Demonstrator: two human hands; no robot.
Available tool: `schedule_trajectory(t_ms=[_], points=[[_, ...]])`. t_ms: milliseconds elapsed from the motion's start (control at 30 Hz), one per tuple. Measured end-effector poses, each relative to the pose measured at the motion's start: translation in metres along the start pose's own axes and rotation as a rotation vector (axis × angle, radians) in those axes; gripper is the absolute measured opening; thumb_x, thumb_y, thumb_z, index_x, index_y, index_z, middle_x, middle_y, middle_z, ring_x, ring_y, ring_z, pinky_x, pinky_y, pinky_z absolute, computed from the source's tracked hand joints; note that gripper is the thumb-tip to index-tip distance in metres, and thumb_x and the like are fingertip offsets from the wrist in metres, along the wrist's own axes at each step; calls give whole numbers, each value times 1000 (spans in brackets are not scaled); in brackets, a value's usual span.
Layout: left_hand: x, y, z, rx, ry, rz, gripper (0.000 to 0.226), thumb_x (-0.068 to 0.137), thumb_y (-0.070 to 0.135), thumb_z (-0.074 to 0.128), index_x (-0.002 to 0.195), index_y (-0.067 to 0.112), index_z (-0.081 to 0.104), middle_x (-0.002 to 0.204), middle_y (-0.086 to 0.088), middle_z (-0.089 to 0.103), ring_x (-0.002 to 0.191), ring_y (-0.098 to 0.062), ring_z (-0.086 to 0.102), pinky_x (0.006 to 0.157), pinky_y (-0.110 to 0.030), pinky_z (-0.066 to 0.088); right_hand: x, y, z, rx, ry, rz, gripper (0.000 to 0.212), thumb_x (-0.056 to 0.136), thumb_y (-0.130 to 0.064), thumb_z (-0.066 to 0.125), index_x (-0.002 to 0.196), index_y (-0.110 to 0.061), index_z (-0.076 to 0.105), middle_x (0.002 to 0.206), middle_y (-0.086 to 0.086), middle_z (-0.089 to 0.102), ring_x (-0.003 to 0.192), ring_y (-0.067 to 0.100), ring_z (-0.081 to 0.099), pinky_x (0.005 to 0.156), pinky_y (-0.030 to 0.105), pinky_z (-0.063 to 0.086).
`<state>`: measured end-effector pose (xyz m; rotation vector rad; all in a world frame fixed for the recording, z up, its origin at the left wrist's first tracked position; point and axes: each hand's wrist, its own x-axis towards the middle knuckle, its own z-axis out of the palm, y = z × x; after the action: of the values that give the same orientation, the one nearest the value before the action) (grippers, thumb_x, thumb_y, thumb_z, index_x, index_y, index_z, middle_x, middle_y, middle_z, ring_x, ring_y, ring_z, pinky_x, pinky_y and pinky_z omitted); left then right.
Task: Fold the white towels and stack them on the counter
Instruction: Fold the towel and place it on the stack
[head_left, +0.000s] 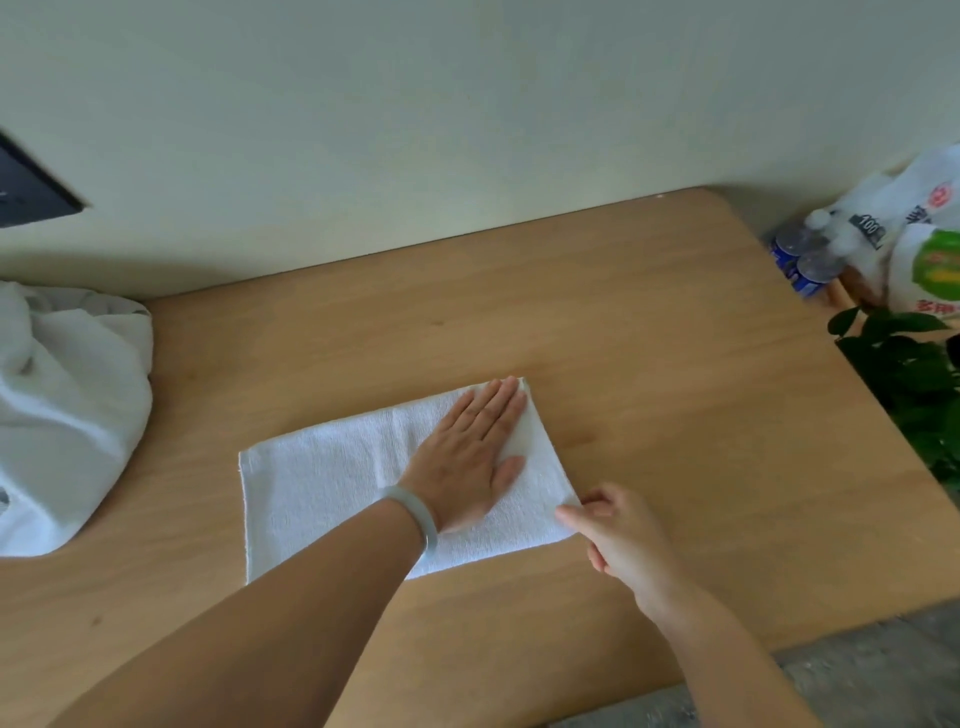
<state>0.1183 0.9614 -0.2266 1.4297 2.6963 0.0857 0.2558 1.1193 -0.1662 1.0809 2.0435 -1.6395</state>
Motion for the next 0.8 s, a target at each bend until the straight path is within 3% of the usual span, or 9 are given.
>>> schedule_trajectory(t_ms=[133,200,300,400,467,533,600,667,800], points=[[0,1,-1,-10,-9,-11,67,103,47,17,156,12,-3,164,-2,-7,151,-14,-10,123,-40,8,-6,10,-10,32,-3,15,25,84,-21,72,91,-1,59,44,-5,51,36,12,36,38,17,28],[-1,0,0,-7,-7,-9,67,103,47,18,156,12,-2,164,-3,-6,151,-14,-9,123,-40,9,-8,7,-9,48,-5,47,25,83,-20,72,93,-1,59,48,0,53,34,12,37,38,17,28],[1,-1,-5,-30,-13,26,66,103,46,17,156,12,0,164,-3,-5,151,-15,-8,122,-41,9,-11,-5,-6,94,93,23,17,88,-22,65,102,-15,60,77,-1,68,43,13,52,43,24,39],[-15,5,-16,-42,65,-92,61,104,38,20,155,6,11,164,-10,1,152,-22,-2,122,-46,13,-8,-29,13,-160,377,-313,19,93,-15,50,106,-25,60,102,-8,67,82,12,64,73,34,53],[-43,10,-14,-60,130,-434,60,102,34,23,151,-1,27,160,-20,16,150,-32,12,119,-51,19,4,-44,46,-356,426,-638,29,93,-8,47,117,-15,62,113,-1,66,104,19,62,90,36,51],[-76,7,-3,-102,125,-752,66,100,42,19,145,-3,37,156,-27,25,145,-41,21,116,-57,23,30,-46,87,-570,384,-844,39,90,-11,46,126,-4,58,128,10,62,121,27,57,101,41,47],[-105,-2,8,-142,86,-854,70,100,51,12,151,6,32,159,-22,19,147,-39,16,115,-62,21,53,-41,112,-755,267,-866,48,96,-23,35,138,-5,48,147,12,45,137,27,41,115,42,31],[-128,-17,11,-126,102,-783,64,99,54,15,156,25,16,165,-6,5,152,-26,3,118,-59,10,68,-28,113,-940,240,-865,55,98,-34,28,148,-10,36,157,8,27,146,25,24,118,46,19],[-163,-48,2,-49,64,-696,62,99,57,13,156,35,4,165,6,-3,151,-14,-4,118,-53,2,85,-10,82,-1043,369,-753,67,100,-50,12,149,-9,33,157,8,28,146,21,20,116,50,19]])
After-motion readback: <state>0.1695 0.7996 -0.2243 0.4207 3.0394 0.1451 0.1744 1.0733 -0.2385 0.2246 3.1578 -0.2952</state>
